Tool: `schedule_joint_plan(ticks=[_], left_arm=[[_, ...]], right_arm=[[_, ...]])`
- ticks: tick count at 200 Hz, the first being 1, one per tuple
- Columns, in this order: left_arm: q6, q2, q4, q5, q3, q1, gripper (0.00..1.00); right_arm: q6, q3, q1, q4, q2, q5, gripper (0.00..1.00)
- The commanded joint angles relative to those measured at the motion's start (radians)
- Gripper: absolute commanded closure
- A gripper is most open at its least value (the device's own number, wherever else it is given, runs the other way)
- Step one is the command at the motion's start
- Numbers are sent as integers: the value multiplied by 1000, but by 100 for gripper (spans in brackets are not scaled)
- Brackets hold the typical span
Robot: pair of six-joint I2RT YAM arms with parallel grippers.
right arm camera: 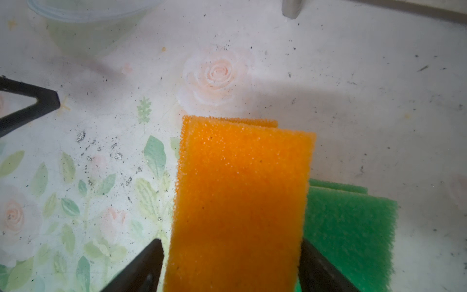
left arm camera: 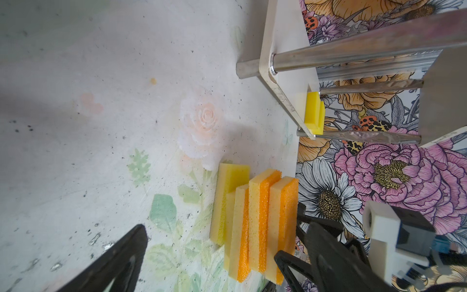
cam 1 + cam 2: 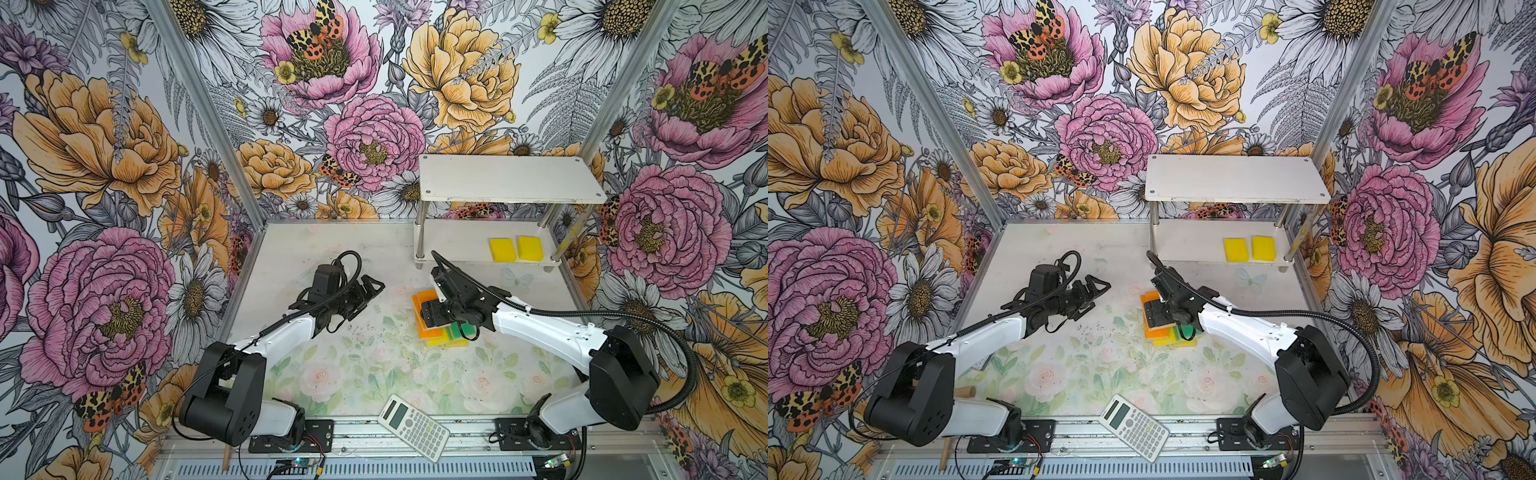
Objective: Arrange cleaning sponges on a shelf
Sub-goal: Pick up a cleaning sponge from several cleaning sponges.
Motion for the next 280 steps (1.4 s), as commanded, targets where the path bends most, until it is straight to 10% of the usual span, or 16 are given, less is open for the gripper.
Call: schedule_joint_plan(ticks=[1, 114, 280], left_arm=[[-5, -4, 18, 6, -4, 12, 1], [-5, 1, 18, 6, -5, 14, 1], [-3, 11, 19, 16, 9, 13, 1]], right_arm=[[-17, 40, 13, -19, 16, 34, 19], [-30, 45, 19, -28, 26, 65, 43], [-65, 7, -50, -20, -96, 94, 47]])
